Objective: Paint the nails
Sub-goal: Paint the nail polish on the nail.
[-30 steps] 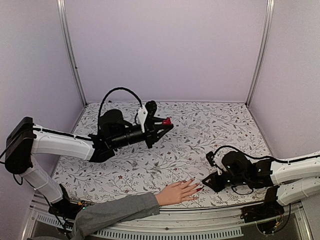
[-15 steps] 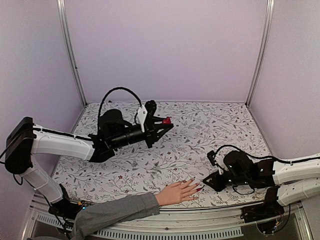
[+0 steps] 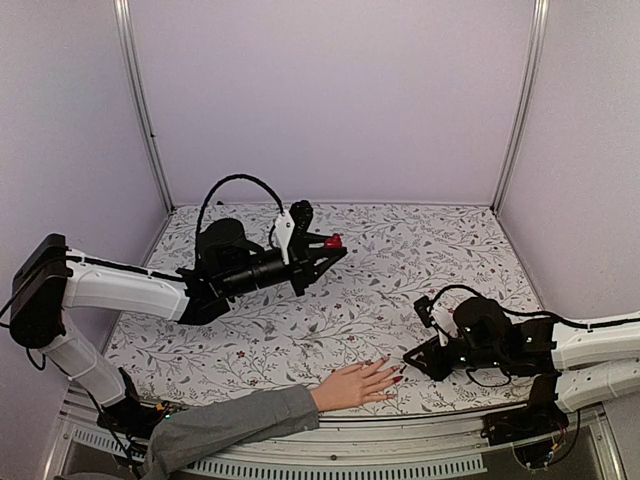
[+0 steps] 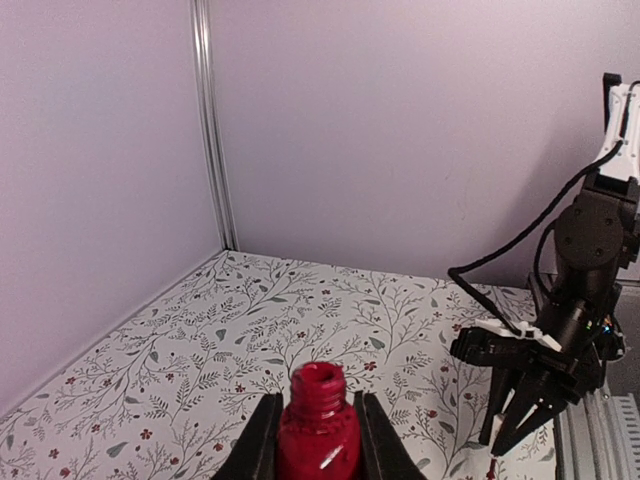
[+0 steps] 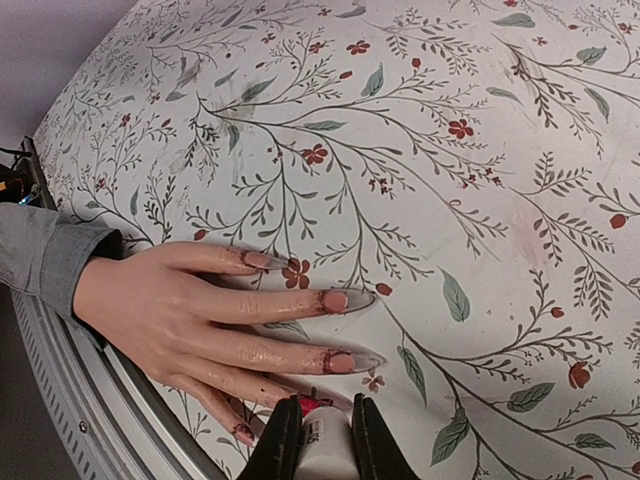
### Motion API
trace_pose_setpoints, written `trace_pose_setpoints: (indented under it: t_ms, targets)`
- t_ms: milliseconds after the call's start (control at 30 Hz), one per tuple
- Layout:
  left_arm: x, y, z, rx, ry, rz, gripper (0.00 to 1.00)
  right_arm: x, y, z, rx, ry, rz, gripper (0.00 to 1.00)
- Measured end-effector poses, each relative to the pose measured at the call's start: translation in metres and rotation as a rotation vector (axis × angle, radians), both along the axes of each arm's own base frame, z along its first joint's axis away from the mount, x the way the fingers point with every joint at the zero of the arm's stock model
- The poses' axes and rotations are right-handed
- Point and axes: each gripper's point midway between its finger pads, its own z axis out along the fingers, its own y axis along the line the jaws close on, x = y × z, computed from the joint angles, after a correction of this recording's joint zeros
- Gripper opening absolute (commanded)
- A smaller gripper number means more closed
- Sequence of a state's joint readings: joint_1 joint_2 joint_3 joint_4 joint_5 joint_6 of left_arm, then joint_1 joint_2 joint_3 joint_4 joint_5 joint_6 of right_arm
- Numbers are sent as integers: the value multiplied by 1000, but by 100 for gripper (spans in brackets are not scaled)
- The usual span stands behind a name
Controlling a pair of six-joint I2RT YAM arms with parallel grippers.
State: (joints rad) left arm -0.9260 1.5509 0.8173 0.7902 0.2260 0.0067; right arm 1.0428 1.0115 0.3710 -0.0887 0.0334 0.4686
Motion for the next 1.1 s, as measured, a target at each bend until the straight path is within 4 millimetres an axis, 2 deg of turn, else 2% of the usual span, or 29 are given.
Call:
trace_pose_setpoints:
  t_ms: [567,1100]
  targets:
    - [0,0,-1,1,0,3,0,-6,11,-4,6,6,80,0]
    - [1,1,-3,4,3,5,0,-7,11,-10,-7,18,82,0]
